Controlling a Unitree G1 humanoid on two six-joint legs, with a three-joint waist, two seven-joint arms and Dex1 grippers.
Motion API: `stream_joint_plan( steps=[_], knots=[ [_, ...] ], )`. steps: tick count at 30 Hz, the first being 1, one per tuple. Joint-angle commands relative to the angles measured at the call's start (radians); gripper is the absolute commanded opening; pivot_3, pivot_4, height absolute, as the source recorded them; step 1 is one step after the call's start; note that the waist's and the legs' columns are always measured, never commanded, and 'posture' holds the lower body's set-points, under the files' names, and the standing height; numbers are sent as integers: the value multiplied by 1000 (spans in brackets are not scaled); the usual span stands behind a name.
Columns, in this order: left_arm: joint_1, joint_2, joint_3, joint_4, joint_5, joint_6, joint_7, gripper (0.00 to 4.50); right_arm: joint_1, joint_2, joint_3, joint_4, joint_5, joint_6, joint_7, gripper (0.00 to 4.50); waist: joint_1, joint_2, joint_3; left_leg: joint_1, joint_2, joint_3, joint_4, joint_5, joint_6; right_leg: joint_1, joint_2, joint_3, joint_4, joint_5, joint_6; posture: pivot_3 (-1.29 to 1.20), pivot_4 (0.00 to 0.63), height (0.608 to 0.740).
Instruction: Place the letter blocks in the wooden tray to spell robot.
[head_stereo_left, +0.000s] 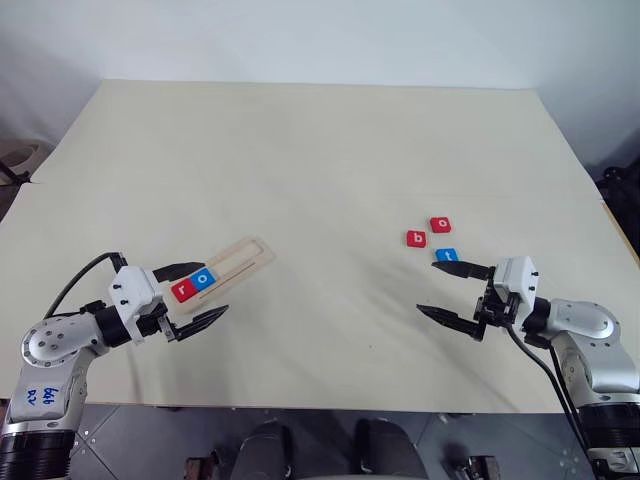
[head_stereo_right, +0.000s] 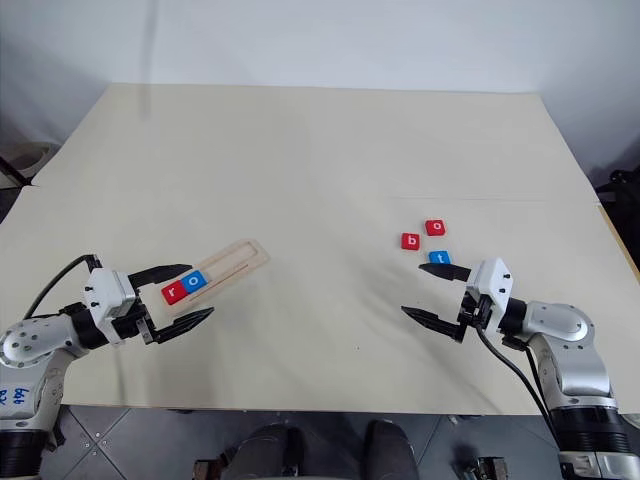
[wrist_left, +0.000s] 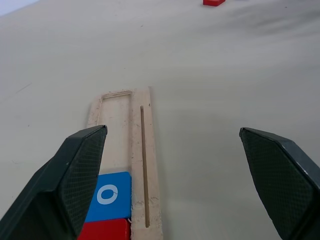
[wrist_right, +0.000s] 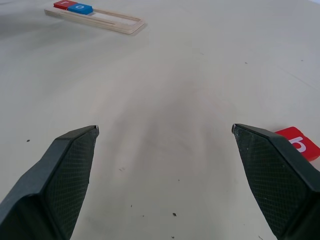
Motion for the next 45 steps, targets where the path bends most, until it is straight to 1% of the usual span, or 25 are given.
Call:
stream_joint_plan(
  steps=[1, 4, 6, 10, 12, 16, 19, 22, 28, 35, 39, 41, 42, 45],
  knots=[
    [2, 1, 32, -17, 3, -10, 27, 4500, -11, -4, -21, -5, 10, -11, 8, 4480, 0, 0, 0, 0, 0, 0, 0, 0, 0, 0, 0, 0, 0, 0, 0, 0, 150, 740],
    [19, -4, 54, -29, -30, 14, 39, 4500, -18, -3, -16, -6, 17, -3, 16, 4480, 0, 0, 0, 0, 0, 0, 0, 0, 0, 0, 0, 0, 0, 0, 0, 0, 150, 740],
    [55, -7, 90, -38, -57, 16, 36, 4500, -31, 8, -9, -17, 28, 12, 16, 4480, -3, 0, 0, 0, 0, 0, 0, 0, 0, 0, 0, 0, 0, 0, 0, 0, 150, 740],
    [168, -25, 190, -66, -84, 13, 63, 4500, -62, 34, 22, -60, 43, 37, 26, 4480, -14, 0, 0, 0, 1, 0, 0, 0, 0, 0, 0, 0, 0, 0, 0, 0, 150, 740],
    [232, -39, 251, -80, -101, 17, 79, 4500, -75, 59, 34, -97, 60, 16, 45, 4480, -17, 0, 0, 0, 2, 0, 0, 0, 0, 0, 0, 0, 0, 0, 0, 0, 150, 740],
    [364, -72, 351, -81, -119, 10, 90, 4500, -86, 81, 69, -175, 83, 62, 48, 4480, -22, 0, 0, 0, 3, 0, 0, 0, 0, 0, 0, 0, 0, 0, 0, 0, 150, 740],
    [478, -115, 428, -44, -132, -13, 76, 4500, -90, 95, 102, -235, 97, 71, 56, 4480, -24, 0, 0, 0, 3, 0, 0, -1, 0, 0, -2, 0, 0, 0, 0, 0, 150, 740],
    [525, -137, 459, 1, -121, -46, 72, 4500, -89, 103, 113, -258, 102, 71, 65, 4480, -20, 0, 0, 0, 3, -1, 0, -2, 1, 0, -2, 0, -1, 0, 0, 0, 150, 740],
    [547, -145, 482, 49, -132, -76, 52, 4500, -65, 89, 108, -279, 123, 82, 87, 4480, -15, -1, 0, 0, 2, -1, 0, -4, 1, 0, -4, -1, -4, 0, 0, 0, 150, 740],
    [548, -147, 456, -20, -152, -53, 47, 4500, -78, 90, 109, -268, 122, 93, 89, 4480, -24, -1, 0, 0, 2, -1, 0, -4, 1, -1, -5, -1, -4, 0, 0, 0, 150, 740],
    [505, -101, 430, -59, -153, -6, 42, 4500, -76, 79, 106, -268, 125, 111, 96, 4480, -22, -1, 0, 0, 2, -1, 0, -4, 1, 0, -5, -1, -3, 0, 0, 0, 150, 740],
    [469, -58, 398, -80, -142, 43, 40, 4500, -71, 71, 100, -270, 127, 124, 94, 4480, -20, -1, 0, 0, 2, -1, 0, -4, 1, 0, -5, -2, -3, 0, 0, 0, 150, 740],
    [433, -26, 361, -76, -122, 62, 30, 4500, -66, 68, 97, -275, 130, 131, 92, 4480, -20, -1, 0, 0, 1, -1, 0, -4, 1, 0, -5, -2, -3, 0, 0, 0, 150, 740],
    [334, 32, 269, -30, -69, 96, 23, 4500, -52, 64, 98, -293, 134, 145, 83, 4480, -17, -1, 0, 0, 1, -1, 0, -4, 1, 0, -5, -2, 0, 0, 0, 0, 150, 740]
  ],
)
